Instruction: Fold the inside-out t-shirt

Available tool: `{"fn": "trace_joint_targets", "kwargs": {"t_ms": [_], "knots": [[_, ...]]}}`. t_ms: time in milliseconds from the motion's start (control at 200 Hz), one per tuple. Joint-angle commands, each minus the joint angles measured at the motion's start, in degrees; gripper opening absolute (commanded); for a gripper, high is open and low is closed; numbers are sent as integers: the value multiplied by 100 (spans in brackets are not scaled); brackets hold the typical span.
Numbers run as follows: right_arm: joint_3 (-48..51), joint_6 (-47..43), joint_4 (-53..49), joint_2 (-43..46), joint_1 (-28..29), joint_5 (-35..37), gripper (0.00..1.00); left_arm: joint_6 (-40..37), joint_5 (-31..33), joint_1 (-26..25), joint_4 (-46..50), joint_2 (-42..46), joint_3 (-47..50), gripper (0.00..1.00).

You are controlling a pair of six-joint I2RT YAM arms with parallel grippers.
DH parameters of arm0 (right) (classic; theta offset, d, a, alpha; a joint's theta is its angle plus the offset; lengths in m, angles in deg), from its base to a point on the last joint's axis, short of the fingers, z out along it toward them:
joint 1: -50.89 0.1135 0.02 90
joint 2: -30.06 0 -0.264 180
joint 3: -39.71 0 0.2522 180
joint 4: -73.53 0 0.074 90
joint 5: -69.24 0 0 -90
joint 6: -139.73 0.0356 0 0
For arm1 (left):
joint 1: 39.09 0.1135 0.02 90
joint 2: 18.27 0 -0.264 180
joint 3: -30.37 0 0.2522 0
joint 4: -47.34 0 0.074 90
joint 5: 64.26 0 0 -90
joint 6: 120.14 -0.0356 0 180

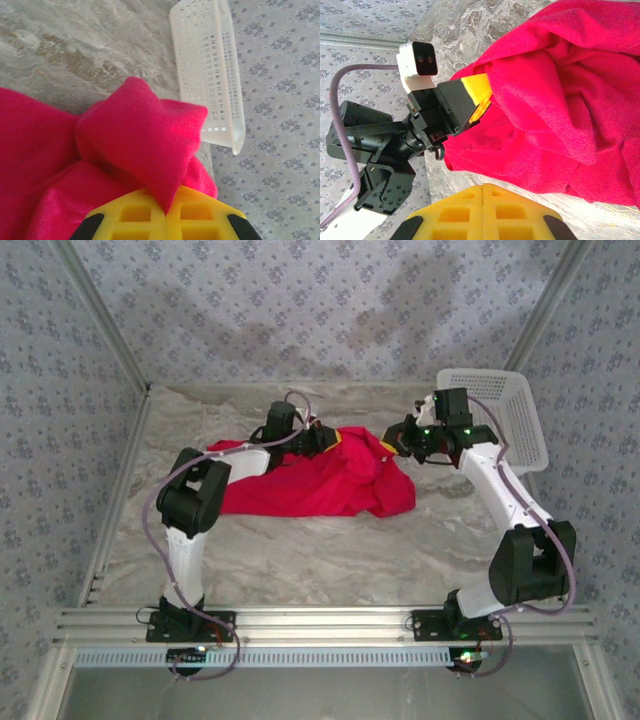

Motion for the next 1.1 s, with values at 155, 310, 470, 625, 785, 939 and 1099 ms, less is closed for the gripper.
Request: {"fn": "trace_joint_targets", "kwargs": {"t_ms": [155,310,470,625,785,939,1099], "knots": [[-493,-736,-660,-563,222,828,30,-125,74,-31,7,-17,-134,0],[-11,-910,-342,-658,720,1258,61,-134,60,-27,44,-12,-164,0],[-76,-1028,-421,-1088,1101,1901,69,-130,43,-21,54,18,-166,0],[-398,-1071,-433,-1587,1107,2147,67,-169,33,-17,94,89,-125,0],[-745,-1119,-520,-1797,1109,2168,48,-178,34,-7,94,134,-93,0],[-1085,-1217,-1042,-1576,1087,2109,5,-194,29,-7,106,124,-105,0],[-1600,-1338,-1856,-1147,1036,1902,0,-348,42,-6,326,94,-298,0]]}}
